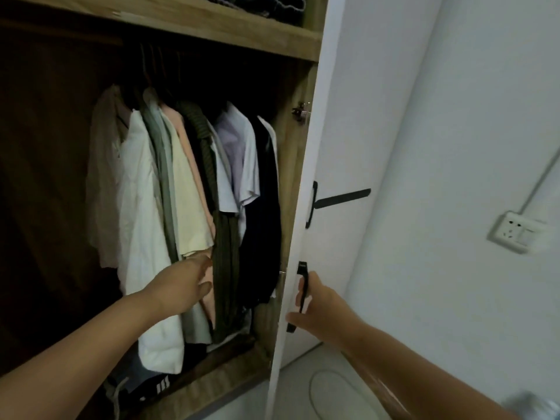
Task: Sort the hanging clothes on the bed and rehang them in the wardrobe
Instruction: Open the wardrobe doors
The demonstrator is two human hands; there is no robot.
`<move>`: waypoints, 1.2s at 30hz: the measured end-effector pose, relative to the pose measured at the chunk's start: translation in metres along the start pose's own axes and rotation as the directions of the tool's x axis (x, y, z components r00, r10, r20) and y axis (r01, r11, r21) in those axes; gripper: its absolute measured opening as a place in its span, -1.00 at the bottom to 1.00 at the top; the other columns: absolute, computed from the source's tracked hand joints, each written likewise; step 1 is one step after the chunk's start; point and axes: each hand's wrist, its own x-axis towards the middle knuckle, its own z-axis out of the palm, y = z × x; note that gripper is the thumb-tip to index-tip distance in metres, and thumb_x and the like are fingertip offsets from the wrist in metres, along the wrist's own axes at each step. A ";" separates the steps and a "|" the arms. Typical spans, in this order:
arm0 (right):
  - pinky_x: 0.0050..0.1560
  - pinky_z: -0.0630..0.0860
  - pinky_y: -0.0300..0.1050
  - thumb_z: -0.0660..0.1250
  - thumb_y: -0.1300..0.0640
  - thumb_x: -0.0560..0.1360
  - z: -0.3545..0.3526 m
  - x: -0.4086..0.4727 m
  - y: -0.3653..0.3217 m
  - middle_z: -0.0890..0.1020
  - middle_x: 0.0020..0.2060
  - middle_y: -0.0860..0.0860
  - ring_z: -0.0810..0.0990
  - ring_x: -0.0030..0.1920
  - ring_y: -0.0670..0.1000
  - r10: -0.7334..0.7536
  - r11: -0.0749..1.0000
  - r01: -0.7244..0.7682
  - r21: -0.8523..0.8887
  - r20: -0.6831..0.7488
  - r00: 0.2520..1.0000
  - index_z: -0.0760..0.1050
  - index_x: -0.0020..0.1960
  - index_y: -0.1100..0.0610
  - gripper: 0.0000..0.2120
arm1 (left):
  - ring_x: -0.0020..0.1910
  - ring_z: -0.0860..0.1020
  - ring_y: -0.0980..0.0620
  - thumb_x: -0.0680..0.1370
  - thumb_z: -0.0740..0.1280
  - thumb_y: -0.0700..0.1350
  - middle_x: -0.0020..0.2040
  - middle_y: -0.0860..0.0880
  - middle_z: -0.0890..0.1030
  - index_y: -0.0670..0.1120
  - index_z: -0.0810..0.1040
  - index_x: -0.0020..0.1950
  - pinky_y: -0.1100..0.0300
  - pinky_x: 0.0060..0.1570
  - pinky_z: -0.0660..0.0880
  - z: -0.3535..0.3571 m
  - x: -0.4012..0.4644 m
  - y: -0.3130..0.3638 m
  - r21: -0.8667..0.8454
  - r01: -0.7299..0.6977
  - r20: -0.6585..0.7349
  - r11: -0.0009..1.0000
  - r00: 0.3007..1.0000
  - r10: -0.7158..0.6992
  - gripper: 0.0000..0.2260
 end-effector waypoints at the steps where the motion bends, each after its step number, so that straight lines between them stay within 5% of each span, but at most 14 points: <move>1: -0.13 0.43 -0.25 0.42 0.01 0.43 -0.008 -0.005 0.008 0.49 -0.04 -0.09 0.50 -0.17 -0.07 0.018 1.000 -0.018 0.007 -0.010 1.000 0.19 0.05 -0.06 -0.60 | 0.16 0.48 0.04 0.57 0.26 -0.12 0.23 -0.07 0.48 -0.12 0.27 0.41 0.31 0.09 0.38 0.003 0.003 0.009 -0.002 -0.016 -0.001 1.000 1.000 0.016 -0.57; 4: -0.21 0.45 -0.30 0.41 -0.01 0.43 -0.034 -0.020 0.030 0.53 -0.03 -0.04 0.51 -0.20 -0.08 0.070 0.997 -0.069 0.027 -0.032 0.997 0.27 0.10 -0.01 -0.62 | 0.15 0.48 -0.01 0.56 0.27 -0.11 0.20 -0.10 0.49 -0.14 0.31 0.39 0.21 0.13 0.42 0.011 0.013 0.033 0.021 -0.045 -0.019 0.999 0.999 0.045 -0.58; 7: -0.04 0.53 -0.17 0.41 0.02 0.43 -0.057 -0.029 0.056 0.54 0.07 -0.01 0.56 -0.05 -0.01 0.125 0.991 -0.121 0.058 -0.074 0.989 0.28 0.29 0.06 -0.49 | 0.16 0.49 -0.01 0.56 0.26 -0.08 0.22 -0.11 0.51 -0.12 0.31 0.39 0.19 0.13 0.43 0.020 0.021 0.056 0.054 -0.057 -0.004 0.997 0.998 0.057 -0.59; 11: -0.05 0.40 -0.23 0.39 0.09 0.46 -0.083 -0.033 0.087 0.49 0.16 -0.03 0.49 -0.03 -0.04 0.170 0.983 -0.159 0.087 -0.136 0.976 0.17 0.41 0.06 -0.38 | 0.18 0.50 0.00 0.57 0.25 -0.04 0.24 -0.08 0.51 -0.10 0.27 0.41 0.28 0.06 0.40 0.032 0.029 0.083 0.072 -0.068 0.009 0.995 0.998 0.068 -0.57; 18: 0.11 0.41 -0.12 0.28 0.14 0.53 -0.118 -0.030 0.141 0.46 0.29 0.05 0.51 0.19 0.12 0.243 0.970 -0.235 0.064 -0.214 0.946 0.17 0.43 0.13 -0.48 | 0.12 0.52 0.03 0.58 0.22 -0.03 0.24 -0.04 0.50 -0.06 0.25 0.42 0.31 -0.01 0.39 0.058 0.041 0.117 0.065 -0.065 0.028 0.996 0.998 0.063 -0.58; 30: 0.07 0.44 -0.05 0.22 0.12 0.56 -0.136 -0.018 0.177 0.54 0.20 0.08 0.54 0.13 0.14 0.285 0.958 -0.279 0.068 -0.336 0.897 0.31 0.34 0.14 -0.64 | 0.10 0.53 0.01 0.58 0.25 -0.07 0.20 -0.06 0.52 -0.08 0.29 0.39 0.25 0.03 0.43 0.059 0.039 0.109 0.053 0.022 0.026 0.998 0.999 -0.023 -0.60; 33: -0.02 0.42 -0.09 0.13 0.06 0.60 -0.133 -0.020 0.172 0.58 0.07 0.14 0.54 0.05 0.16 0.345 0.919 -0.388 -0.072 -0.328 0.879 0.44 0.12 0.21 -0.74 | 0.07 0.52 0.03 0.58 0.24 -0.08 0.19 -0.06 0.53 -0.09 0.30 0.39 0.30 -0.03 0.40 0.056 0.035 0.105 0.040 0.031 0.020 0.999 0.999 -0.031 -0.61; 36: -0.12 0.37 -0.16 0.02 0.04 0.63 -0.128 -0.023 0.161 0.53 -0.12 0.09 0.50 -0.07 0.11 0.483 0.835 -0.512 -0.204 -0.175 0.858 0.45 -0.11 0.21 -0.66 | -0.04 0.46 0.09 0.58 0.24 -0.08 0.17 -0.05 0.53 -0.08 0.31 0.38 0.32 -0.11 0.34 0.051 0.032 0.099 0.043 0.026 0.008 0.999 1.000 -0.026 -0.62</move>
